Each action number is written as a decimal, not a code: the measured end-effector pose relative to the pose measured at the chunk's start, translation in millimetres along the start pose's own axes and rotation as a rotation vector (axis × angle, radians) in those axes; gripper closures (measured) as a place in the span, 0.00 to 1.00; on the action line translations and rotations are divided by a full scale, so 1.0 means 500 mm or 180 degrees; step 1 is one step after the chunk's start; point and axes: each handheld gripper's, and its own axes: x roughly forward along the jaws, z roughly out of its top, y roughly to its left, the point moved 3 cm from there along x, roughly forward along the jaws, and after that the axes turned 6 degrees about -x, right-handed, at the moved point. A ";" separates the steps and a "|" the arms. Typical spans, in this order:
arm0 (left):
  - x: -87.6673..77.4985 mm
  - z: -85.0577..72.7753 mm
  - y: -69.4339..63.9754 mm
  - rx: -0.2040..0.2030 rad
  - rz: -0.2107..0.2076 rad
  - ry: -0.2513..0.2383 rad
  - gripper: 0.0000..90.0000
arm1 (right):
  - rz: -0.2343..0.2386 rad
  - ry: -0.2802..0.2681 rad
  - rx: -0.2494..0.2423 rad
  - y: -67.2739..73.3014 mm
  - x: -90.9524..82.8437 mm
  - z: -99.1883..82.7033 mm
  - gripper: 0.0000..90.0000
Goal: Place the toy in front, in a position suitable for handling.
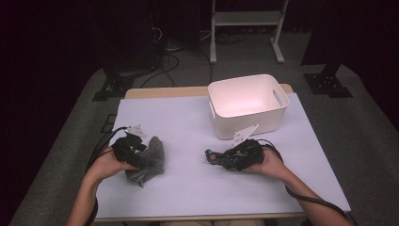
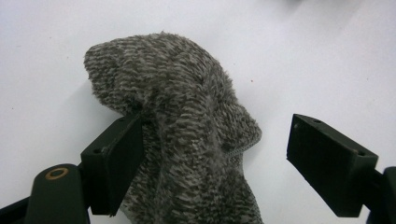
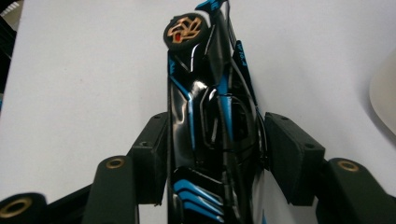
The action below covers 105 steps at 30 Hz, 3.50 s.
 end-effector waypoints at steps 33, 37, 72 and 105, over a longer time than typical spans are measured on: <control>0.003 -0.004 -0.004 0.0031 -0.0054 0.0038 0.19 | 0.0022 0.0060 0.0098 0.062 0.015 -0.011 0.32; 0.005 -0.007 -0.003 0.0027 -0.0061 0.0052 0.19 | 0.0135 -0.0029 0.0182 0.063 0.012 -0.018 0.26; 0.018 -0.020 -0.008 -0.0006 -0.0120 0.0038 0.18 | 0.0046 0.0192 -0.0440 0.091 0.045 -0.014 0.28; 0.010 -0.055 -0.041 0.0036 0.0113 -0.0301 0.10 | 0.0168 -0.0028 -0.0118 0.033 -0.060 0.013 0.20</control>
